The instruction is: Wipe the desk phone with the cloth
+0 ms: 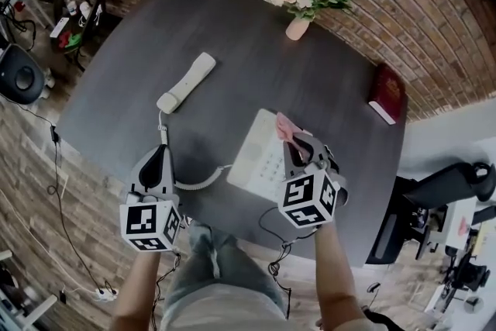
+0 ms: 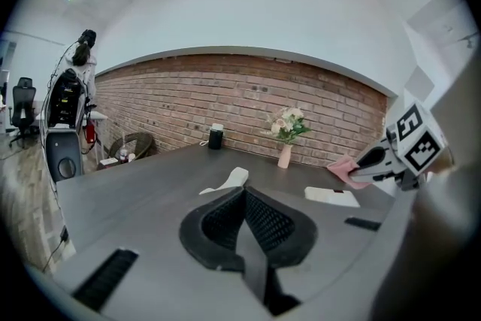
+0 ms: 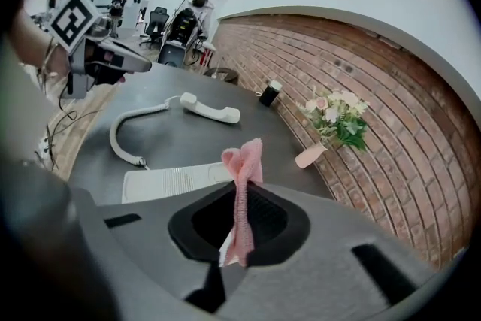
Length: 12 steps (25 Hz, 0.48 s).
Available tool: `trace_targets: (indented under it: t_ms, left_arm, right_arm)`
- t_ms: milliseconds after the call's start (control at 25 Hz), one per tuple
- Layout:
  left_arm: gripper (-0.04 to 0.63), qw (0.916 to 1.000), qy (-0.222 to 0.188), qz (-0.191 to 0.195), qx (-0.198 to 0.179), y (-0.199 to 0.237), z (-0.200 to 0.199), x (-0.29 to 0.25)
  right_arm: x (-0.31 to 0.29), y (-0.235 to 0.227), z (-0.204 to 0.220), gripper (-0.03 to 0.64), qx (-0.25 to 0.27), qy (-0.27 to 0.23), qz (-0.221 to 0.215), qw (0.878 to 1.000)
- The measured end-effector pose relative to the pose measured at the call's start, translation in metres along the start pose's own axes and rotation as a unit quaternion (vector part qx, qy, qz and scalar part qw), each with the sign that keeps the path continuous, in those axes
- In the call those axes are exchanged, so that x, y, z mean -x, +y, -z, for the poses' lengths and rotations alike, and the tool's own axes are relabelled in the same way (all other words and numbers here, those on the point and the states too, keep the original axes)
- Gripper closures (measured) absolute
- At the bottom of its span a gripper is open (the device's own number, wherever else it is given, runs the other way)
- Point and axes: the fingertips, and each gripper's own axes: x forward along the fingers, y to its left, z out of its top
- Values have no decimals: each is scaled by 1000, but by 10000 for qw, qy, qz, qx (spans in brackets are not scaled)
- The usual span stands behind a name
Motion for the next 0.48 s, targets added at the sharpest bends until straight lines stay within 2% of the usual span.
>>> trace_targets:
  t_ms: [240,480]
  left_arm:
    - [592,9999,61,-101,87,8,7,0]
    - [592,9998,51,-165,125,13,7,-3]
  right_arm:
    - [-24,11,-3,598,507,470,-140,9975]
    - [-40,13,-6,597,557,623,-285,9961]
